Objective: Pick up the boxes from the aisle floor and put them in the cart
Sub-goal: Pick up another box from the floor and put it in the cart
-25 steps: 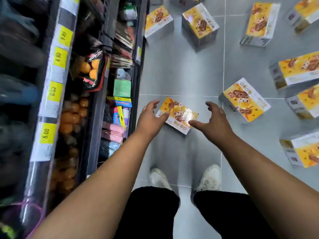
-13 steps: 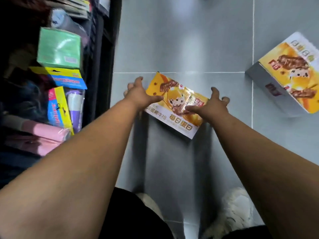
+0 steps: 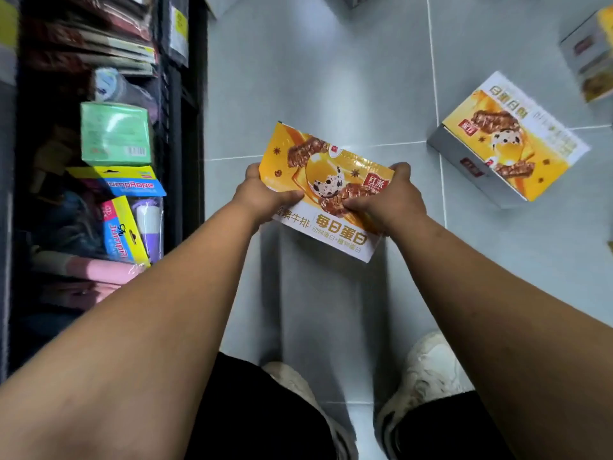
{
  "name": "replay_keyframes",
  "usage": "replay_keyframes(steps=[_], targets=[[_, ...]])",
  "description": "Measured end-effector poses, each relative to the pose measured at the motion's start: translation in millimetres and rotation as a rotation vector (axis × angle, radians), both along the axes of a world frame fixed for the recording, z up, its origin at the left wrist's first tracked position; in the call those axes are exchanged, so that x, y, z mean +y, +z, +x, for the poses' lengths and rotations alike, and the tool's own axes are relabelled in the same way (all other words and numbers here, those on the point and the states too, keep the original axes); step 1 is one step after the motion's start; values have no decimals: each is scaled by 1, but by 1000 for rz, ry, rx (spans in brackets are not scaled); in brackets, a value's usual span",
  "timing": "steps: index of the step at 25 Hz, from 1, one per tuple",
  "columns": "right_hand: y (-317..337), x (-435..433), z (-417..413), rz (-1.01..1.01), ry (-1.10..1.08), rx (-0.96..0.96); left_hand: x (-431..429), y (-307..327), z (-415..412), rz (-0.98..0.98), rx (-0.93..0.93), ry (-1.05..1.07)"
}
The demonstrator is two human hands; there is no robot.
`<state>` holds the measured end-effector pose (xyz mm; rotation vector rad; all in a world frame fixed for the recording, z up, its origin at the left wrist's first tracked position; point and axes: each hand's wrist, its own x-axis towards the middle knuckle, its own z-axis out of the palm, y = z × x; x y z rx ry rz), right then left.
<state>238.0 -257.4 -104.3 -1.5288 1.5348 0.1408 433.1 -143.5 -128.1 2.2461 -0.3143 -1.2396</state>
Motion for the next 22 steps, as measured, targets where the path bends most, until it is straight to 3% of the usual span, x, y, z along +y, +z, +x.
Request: replay_keyframes(steps=[16,22], targets=[[514,-63,-93,-182,-67,-131,-68,508,-83,-245,-267,-113],[645,-74,-155,-258,-93,-118,-91,634,-132,-325,-355,-213]])
